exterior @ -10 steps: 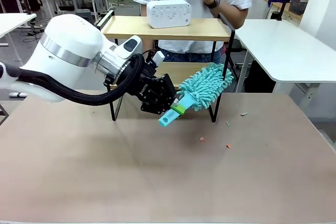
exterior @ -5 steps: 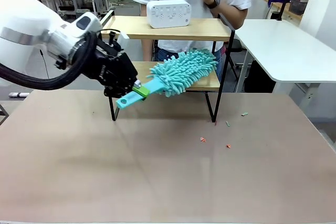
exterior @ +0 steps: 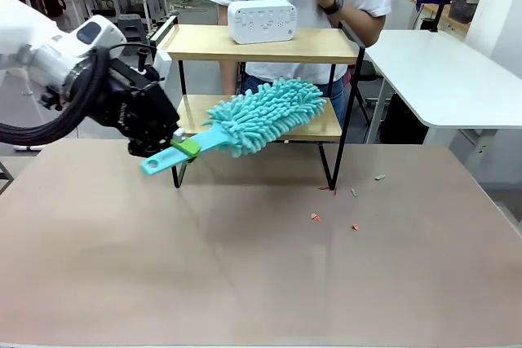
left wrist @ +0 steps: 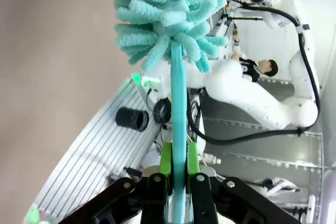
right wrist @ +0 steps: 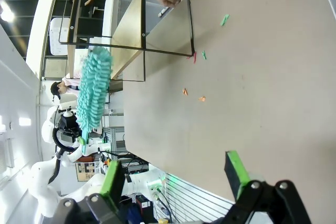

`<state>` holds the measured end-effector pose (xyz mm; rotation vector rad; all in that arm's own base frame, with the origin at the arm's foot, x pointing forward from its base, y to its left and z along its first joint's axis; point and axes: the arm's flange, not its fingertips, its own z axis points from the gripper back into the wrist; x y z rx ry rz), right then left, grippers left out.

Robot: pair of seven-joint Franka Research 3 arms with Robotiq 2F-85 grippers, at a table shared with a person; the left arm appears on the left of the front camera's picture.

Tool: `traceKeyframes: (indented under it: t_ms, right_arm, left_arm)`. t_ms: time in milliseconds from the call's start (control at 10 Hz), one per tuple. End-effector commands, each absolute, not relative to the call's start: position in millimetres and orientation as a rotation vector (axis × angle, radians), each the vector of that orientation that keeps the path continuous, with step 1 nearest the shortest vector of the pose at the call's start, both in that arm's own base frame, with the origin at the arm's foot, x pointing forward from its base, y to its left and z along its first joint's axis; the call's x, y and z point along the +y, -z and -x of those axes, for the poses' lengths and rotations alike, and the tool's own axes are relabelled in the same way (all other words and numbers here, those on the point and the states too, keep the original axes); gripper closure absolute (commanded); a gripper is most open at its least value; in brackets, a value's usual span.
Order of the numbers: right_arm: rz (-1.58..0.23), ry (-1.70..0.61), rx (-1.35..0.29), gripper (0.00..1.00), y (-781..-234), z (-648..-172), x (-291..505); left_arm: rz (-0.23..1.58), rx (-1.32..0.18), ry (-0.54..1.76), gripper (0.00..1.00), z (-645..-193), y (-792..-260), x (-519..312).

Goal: Clean the shelf.
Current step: Clean the remaining tier of the Shelf with the Duster once objects are removed.

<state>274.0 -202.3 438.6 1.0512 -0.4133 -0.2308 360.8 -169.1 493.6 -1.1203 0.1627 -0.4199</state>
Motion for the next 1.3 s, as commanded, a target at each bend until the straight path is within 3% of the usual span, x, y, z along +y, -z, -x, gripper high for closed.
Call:
traceKeyframes:
  t_ms: [0, 100, 200, 500, 800, 1100, 1200]
  right_arm:
    - [-1.066, 0.211, -0.444, 0.0, -439.5, -275.8, -201.7]
    - [-1.066, 0.211, -0.444, 0.0, -439.5, -275.8, -201.7]
    - [-1.066, 0.211, -0.444, 0.0, -439.5, -275.8, -201.7]
    - [-1.066, 0.211, -0.444, 0.0, -439.5, -275.8, -201.7]
    - [-1.066, 0.211, -0.444, 0.0, -439.5, -275.8, -201.7]
    - [-1.066, 0.211, -0.444, 0.0, -439.5, -275.8, -201.7]
    - [-1.066, 0.211, -0.444, 0.0, -439.5, -275.8, -201.7]
  left_arm:
    - [1.089, 0.323, 0.55, 0.87, -339.3, -504.3, -121.6]
    - [1.098, 0.389, 0.606, 0.87, -326.7, -516.0, -82.3]
    - [1.152, 0.322, 0.547, 0.87, -318.7, -527.6, -45.6]
    - [1.395, 0.011, 0.336, 0.87, -276.3, -532.6, 78.3]
    - [1.578, -0.262, -0.072, 0.87, -255.6, -500.8, 154.5]
    - [1.571, -0.286, -0.279, 0.87, -288.4, -485.5, 157.3]
    - [1.538, -0.271, -0.179, 0.87, -253.8, -478.6, 186.2]
